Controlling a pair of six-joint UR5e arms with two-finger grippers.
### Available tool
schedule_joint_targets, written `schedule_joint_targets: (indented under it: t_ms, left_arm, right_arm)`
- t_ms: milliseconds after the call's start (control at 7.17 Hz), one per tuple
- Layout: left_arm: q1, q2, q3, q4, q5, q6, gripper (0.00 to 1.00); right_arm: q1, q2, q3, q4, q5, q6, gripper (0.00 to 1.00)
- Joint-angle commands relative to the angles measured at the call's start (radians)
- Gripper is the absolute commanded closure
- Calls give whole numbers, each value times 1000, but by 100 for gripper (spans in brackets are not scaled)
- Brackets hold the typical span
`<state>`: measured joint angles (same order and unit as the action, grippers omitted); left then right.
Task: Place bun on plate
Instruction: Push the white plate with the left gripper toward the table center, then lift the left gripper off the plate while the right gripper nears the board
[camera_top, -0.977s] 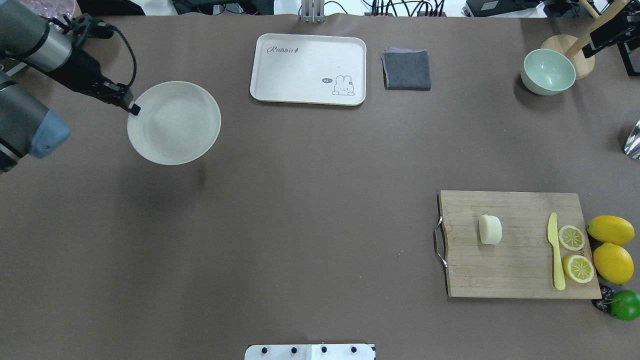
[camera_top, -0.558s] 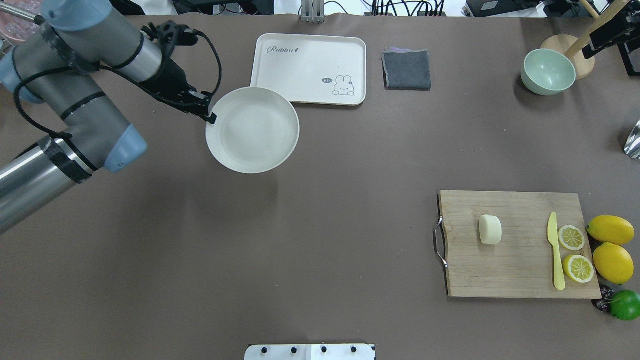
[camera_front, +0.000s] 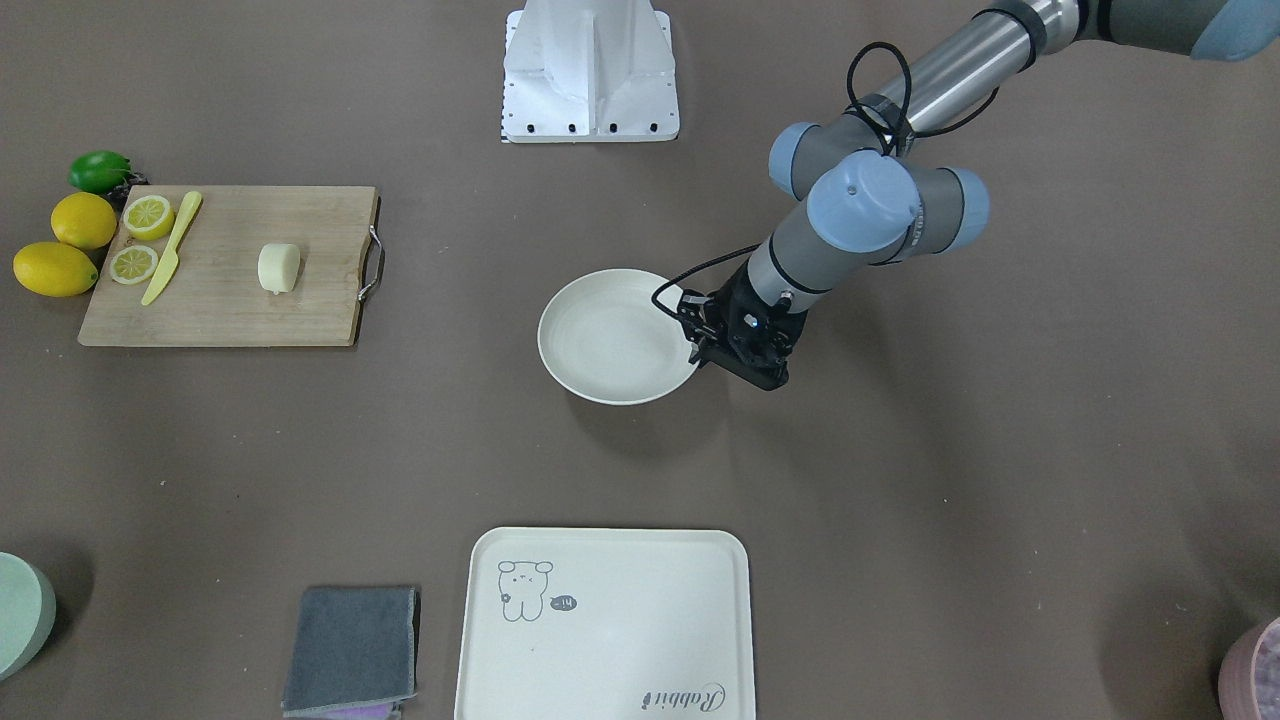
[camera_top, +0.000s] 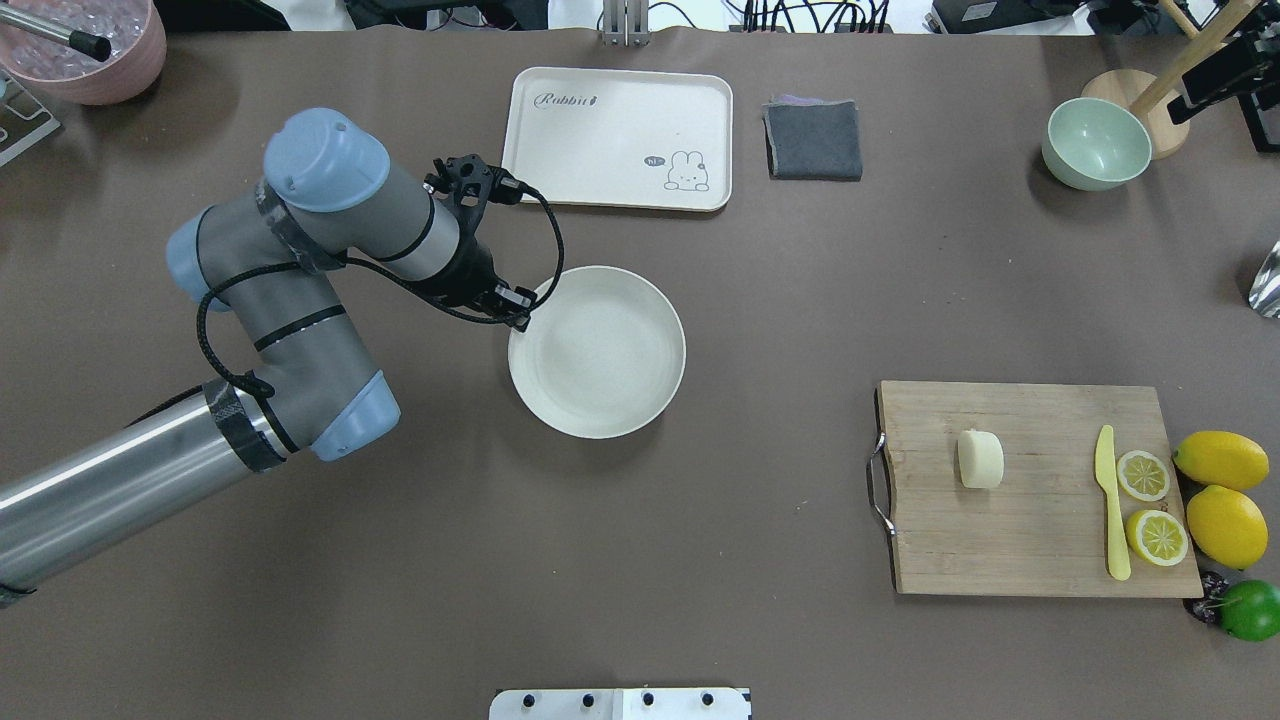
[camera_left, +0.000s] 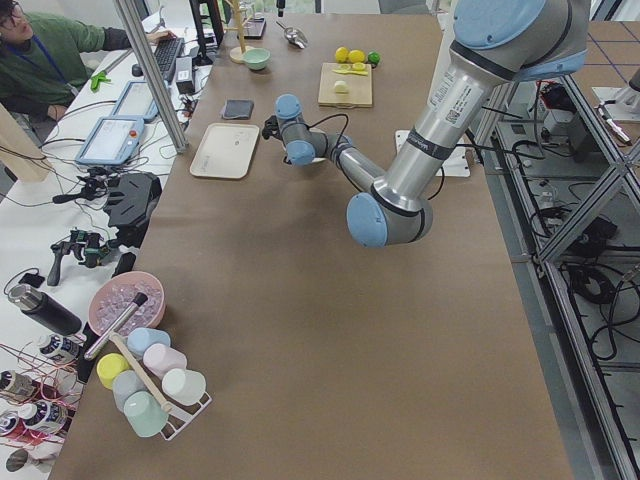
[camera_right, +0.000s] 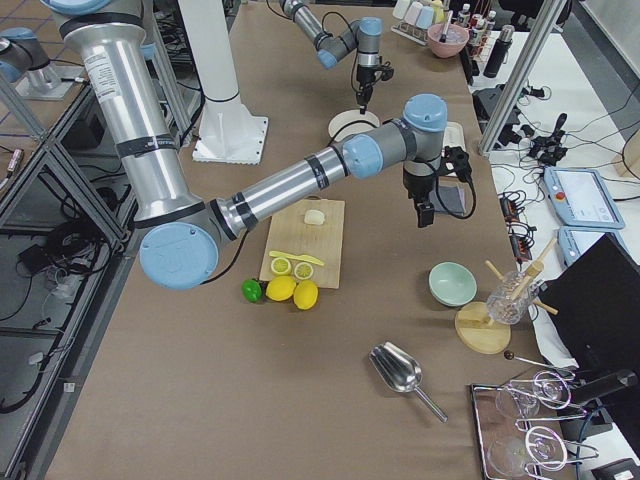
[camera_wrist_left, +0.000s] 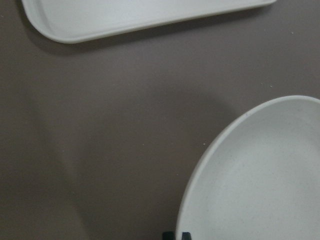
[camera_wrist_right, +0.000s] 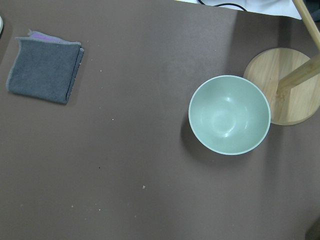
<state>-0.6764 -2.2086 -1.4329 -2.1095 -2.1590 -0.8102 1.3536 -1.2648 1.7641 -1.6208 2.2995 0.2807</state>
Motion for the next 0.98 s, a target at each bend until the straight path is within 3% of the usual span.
schedule_joint_targets:
  t_ms: [0,279,558,837]
  left_arm:
    - [55,10,-1,-16,27,0,35]
    - [58,13,-20,-81,68,-47,3]
    - [-59,26,-63,-75,50,-70,3]
    - [-225,44,-66,-69,-42,-58,3]
  right_arm:
    - [-1,-1,-5,-1,0,2,0]
    - [-5,10,-2,1,2,12,0]
    - [-43,12,4,1,8,15,0]
    - [-126,12,12,2,24,72,0]
